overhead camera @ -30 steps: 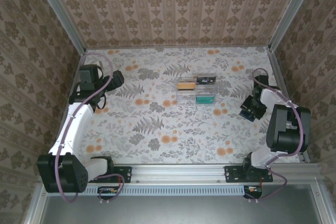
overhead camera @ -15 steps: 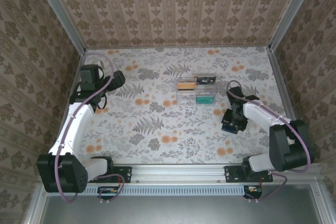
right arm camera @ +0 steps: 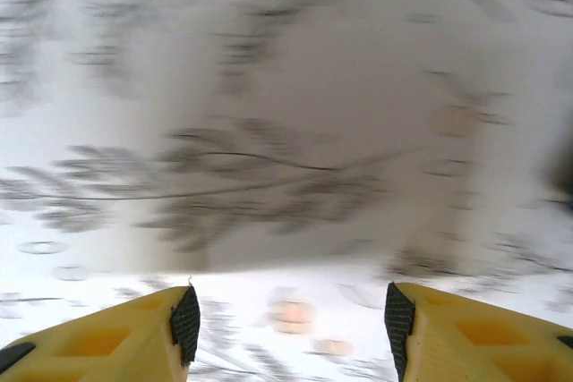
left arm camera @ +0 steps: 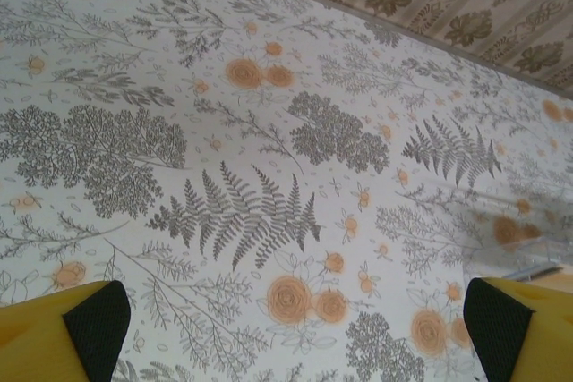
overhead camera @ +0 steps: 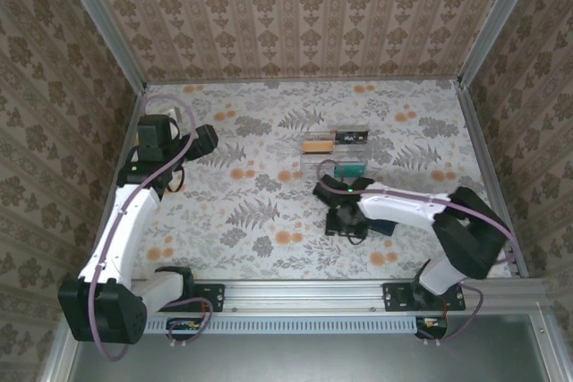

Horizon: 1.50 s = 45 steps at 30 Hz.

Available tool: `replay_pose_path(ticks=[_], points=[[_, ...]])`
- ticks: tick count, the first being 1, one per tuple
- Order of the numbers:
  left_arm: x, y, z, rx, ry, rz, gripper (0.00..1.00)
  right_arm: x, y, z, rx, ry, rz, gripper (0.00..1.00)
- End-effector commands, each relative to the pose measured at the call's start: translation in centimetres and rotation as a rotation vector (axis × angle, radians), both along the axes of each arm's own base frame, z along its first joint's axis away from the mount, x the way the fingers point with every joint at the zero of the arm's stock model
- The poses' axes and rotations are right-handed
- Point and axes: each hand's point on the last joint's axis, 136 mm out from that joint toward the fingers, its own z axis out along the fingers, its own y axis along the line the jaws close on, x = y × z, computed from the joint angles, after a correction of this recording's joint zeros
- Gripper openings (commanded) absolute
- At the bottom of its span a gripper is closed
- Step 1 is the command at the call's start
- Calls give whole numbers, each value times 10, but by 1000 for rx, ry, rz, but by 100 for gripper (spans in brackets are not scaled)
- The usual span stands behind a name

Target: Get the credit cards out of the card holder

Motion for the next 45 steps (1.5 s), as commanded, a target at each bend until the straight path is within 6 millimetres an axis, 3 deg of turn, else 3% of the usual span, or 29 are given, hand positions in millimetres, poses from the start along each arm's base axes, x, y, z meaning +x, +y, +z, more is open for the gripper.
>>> replay_pose_path(ticks=[1, 5, 8, 11, 16, 20, 25, 27, 29, 37, 41, 45], points=[[-16, -5, -10, 0, 39, -9, 100, 15, 36, 2, 25, -42, -1, 61], [-27, -14, -14, 7, 53, -35, 100, 28, 61, 9, 30, -63, 38, 61], [-34, -19, -13, 18, 47, -49, 100, 33, 56, 22, 0, -100, 46, 62], [-39, -22, -14, 8, 40, -58, 100, 34, 31, 37, -50, -139, 26, 65], [-41, -29, -15, -12, 30, -75, 100, 31, -29, 46, -95, -160, -54, 68], [-39, -33, -12, -6, 22, -87, 100, 31, -80, 52, -88, -195, -152, 77], [-34, -37, -11, -4, 25, -95, 100, 33, -120, 40, -38, -187, -240, 92], [-32, -38, -11, -4, 29, -99, 100, 34, -130, 35, -41, -175, -258, 93], [-31, -40, -11, -2, 34, -104, 100, 38, -136, 30, -43, -162, -263, 98], [-24, -43, -7, 15, 33, -110, 100, 45, -141, 1, -20, -84, -281, 95], [-21, -43, -7, 17, 34, -109, 100, 42, -139, -11, -27, -42, -266, 87], [-17, -46, -7, 16, 34, -113, 100, 39, -131, -9, -3, -40, -262, 70]])
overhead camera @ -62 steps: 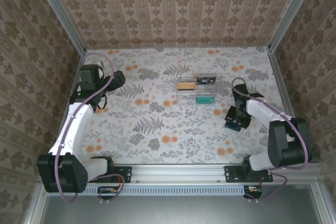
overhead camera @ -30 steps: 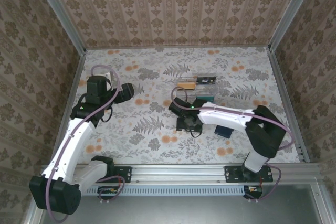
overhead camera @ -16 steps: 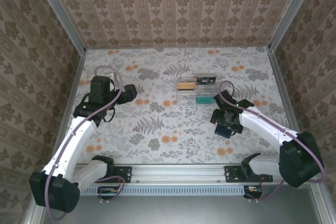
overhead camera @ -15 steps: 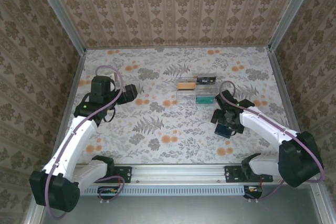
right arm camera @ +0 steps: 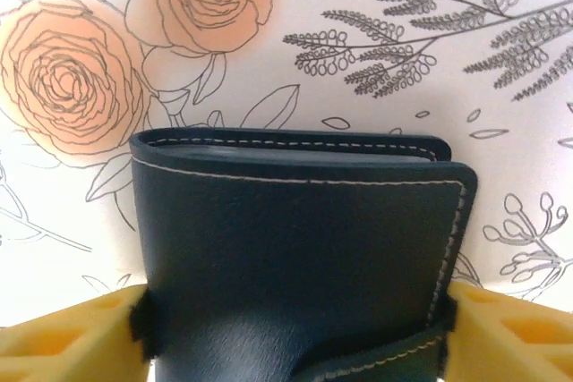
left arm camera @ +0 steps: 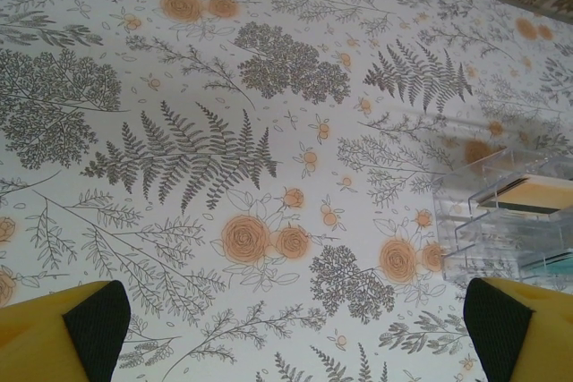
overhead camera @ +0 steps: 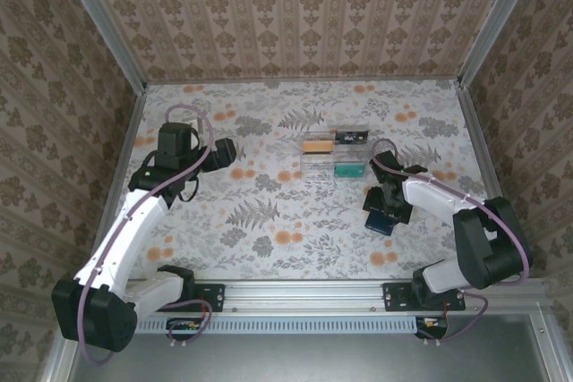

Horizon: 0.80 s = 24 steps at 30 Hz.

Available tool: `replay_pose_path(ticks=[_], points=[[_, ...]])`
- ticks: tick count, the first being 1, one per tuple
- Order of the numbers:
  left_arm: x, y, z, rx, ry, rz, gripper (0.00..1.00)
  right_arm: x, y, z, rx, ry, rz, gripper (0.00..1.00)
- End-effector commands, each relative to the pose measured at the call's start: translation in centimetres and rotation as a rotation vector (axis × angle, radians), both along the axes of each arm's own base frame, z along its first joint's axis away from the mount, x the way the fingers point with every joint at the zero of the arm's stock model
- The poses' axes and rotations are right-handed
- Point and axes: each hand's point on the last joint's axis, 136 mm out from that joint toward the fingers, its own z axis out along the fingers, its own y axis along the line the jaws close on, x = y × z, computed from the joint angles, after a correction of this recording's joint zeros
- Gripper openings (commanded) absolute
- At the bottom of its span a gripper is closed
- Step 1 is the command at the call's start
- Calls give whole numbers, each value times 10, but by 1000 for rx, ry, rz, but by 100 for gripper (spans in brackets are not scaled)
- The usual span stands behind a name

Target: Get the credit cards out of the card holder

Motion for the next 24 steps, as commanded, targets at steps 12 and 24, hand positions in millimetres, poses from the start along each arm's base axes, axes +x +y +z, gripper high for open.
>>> replay_pose_path(ticks=[12, 24], points=[[7, -1, 10, 14, -29, -4, 100, -12, 102, -2, 39, 18, 166, 70], [-15, 6, 5, -4, -33, 13, 100, -5, 187, 5, 55, 14, 319, 68]])
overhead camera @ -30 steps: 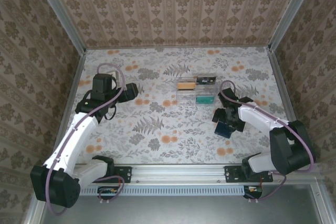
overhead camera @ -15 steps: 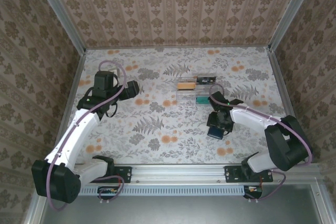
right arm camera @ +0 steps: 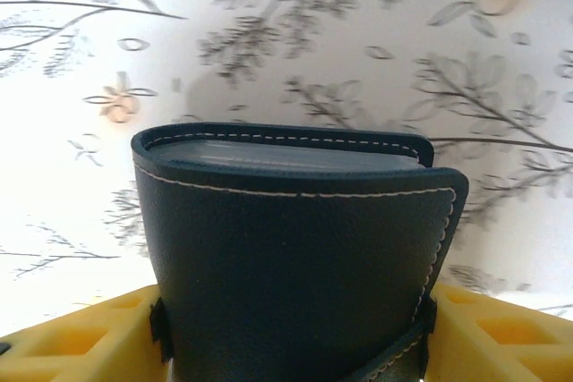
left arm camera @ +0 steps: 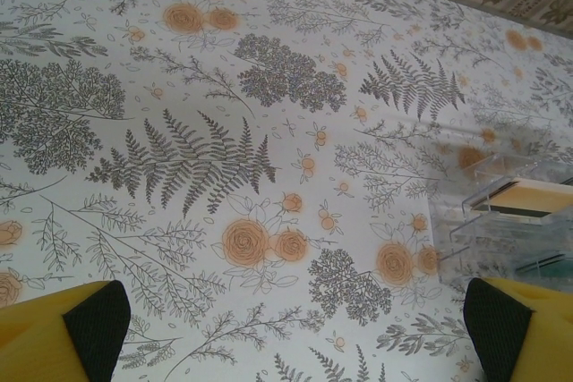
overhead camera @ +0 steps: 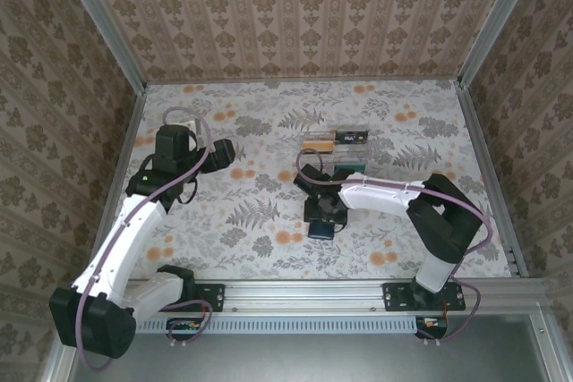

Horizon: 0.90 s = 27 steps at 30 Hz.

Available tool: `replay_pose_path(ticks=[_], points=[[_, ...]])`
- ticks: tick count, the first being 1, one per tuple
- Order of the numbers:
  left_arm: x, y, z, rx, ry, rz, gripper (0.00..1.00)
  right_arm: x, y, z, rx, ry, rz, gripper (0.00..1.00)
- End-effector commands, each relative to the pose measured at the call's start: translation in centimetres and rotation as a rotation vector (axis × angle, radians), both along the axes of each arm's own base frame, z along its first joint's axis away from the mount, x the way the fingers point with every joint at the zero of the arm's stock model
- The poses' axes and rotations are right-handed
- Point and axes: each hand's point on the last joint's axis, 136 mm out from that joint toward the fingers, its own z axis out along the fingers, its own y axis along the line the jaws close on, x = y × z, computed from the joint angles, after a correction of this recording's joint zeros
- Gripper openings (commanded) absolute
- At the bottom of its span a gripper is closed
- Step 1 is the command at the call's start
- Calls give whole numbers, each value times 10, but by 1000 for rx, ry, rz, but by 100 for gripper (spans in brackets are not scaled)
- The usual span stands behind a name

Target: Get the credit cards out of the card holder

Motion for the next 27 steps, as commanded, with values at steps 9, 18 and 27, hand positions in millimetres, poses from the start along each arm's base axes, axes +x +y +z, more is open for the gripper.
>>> replay_pose_path(ticks=[9, 18, 27], points=[[-22, -3, -12, -39, 23, -8, 100, 2, -8, 42, -112, -39, 74, 79], [-23, -6, -17, -51, 30, -10, 100, -1, -5, 44, -154, -31, 141, 57], [-25, -7, -20, -48, 37, -14, 100, -3, 4, 24, -162, 10, 167, 50]])
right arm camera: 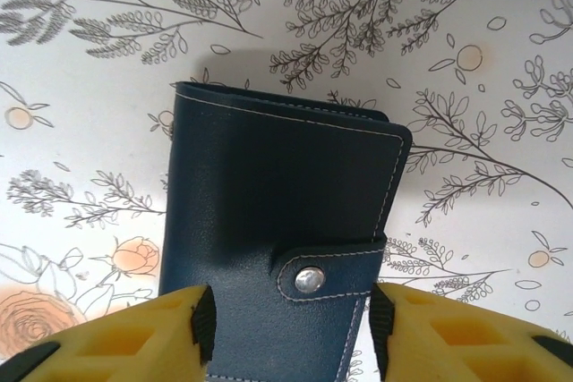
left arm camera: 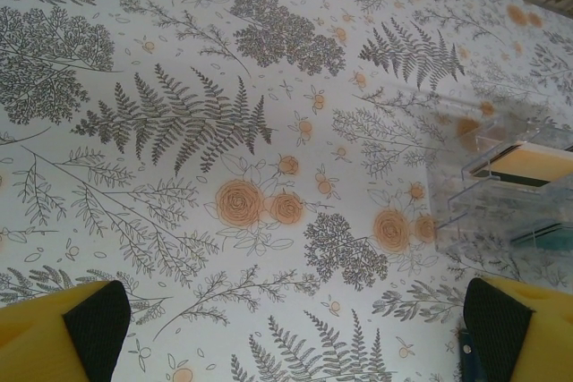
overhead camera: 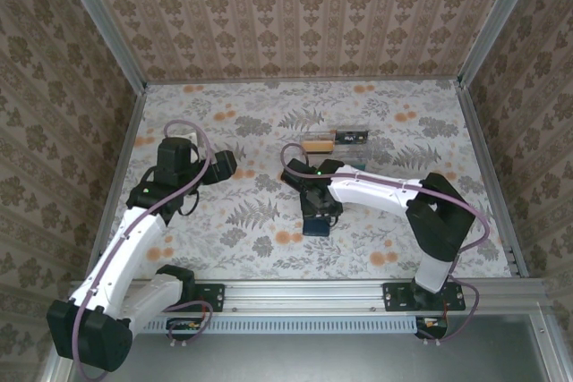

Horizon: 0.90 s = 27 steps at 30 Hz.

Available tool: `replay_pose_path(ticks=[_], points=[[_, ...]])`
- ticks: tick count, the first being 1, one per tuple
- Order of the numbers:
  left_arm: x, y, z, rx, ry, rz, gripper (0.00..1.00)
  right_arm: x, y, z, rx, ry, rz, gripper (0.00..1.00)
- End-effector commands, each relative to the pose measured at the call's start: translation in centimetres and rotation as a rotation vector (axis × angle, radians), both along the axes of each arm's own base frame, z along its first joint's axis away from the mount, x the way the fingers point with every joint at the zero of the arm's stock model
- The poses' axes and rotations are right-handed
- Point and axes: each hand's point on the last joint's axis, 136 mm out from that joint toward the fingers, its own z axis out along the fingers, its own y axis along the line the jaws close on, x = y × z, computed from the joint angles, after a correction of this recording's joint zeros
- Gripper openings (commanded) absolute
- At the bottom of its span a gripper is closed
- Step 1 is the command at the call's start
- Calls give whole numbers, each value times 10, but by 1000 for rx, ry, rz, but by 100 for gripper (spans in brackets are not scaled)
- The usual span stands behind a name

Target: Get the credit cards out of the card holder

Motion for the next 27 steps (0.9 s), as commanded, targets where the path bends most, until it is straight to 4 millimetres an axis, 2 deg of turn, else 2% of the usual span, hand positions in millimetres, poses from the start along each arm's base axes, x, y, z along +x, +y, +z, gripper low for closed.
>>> replay_pose_path(ticks=[1, 10, 15, 24, 27], points=[[-4, -3, 0, -16, -1, -10, 100, -5, -1, -8, -32, 30, 19, 50], [-6, -3, 1, -17, 0, -9, 100, -8, -7, -26, -59, 53, 18, 42], [-8, -6, 2, -23, 2, -14, 100, -10, -8, -28, -54, 52, 20, 32], [-14, -19, 0, -73, 33, -42, 100, -10, -12, -13, -35, 15, 23, 0], [-19, -33, -1, -128, 63, -73, 91, -7, -8, -3, -5, -13, 37, 0]])
